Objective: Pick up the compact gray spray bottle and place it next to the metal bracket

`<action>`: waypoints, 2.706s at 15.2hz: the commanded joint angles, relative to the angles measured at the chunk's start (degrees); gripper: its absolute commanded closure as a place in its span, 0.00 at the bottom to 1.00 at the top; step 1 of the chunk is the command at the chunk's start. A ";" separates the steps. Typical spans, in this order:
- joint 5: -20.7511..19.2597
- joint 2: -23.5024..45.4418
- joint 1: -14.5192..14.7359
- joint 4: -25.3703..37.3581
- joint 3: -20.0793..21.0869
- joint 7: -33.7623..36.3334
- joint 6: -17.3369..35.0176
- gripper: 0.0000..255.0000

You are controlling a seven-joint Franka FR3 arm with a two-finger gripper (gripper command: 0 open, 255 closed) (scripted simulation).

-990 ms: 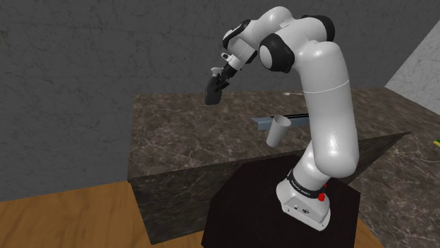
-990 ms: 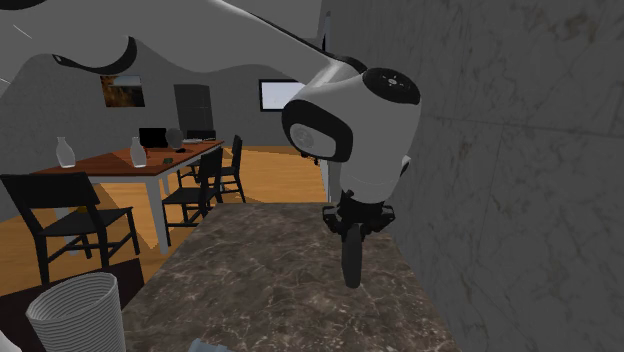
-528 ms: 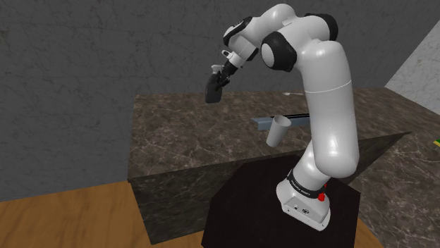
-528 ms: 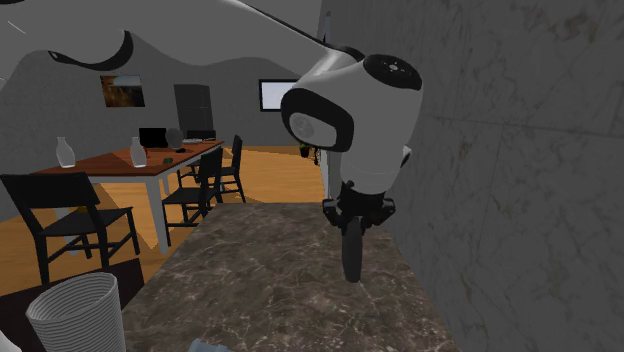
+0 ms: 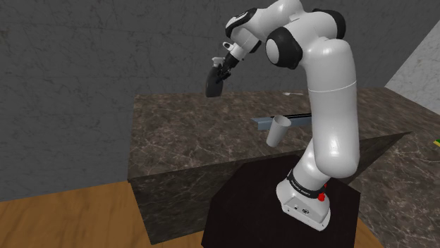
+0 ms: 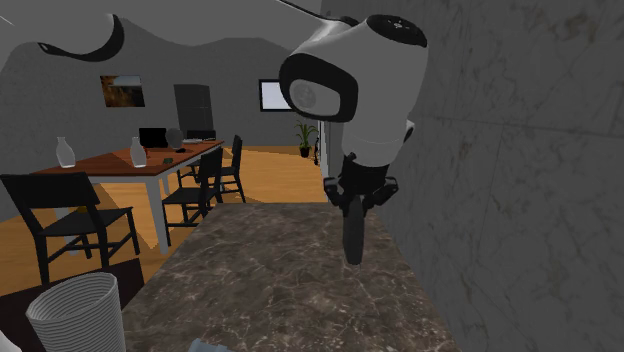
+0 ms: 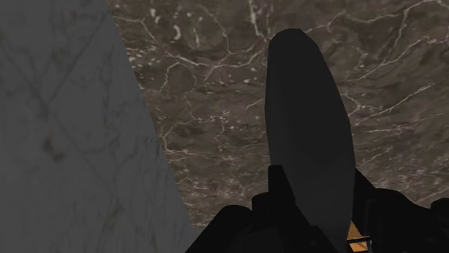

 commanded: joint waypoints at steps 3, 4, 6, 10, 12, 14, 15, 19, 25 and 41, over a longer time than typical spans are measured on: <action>-1.53 -1.66 0.54 0.70 -0.89 1.62 -1.41 1.00; -1.87 -1.99 0.63 0.99 -1.08 2.03 -1.79 1.00; -2.52 -2.63 0.77 1.60 -1.43 2.85 -2.58 1.00; -3.75 -3.79 0.98 3.00 -2.07 4.49 -4.23 1.00; -4.32 -4.31 1.04 3.78 -2.36 5.31 -5.10 1.00; -4.85 -4.80 1.07 4.62 -2.63 6.12 -6.00 1.00; -5.11 -5.02 1.07 5.07 -2.75 6.53 -6.46 1.00; -6.02 -5.81 0.98 7.00 -3.19 8.13 -8.37 1.00; -7.07 -6.65 0.53 10.41 -3.67 10.51 -11.50 1.00; -7.37 -6.33 -3.16 23.08 -3.83 16.81 -21.52 1.00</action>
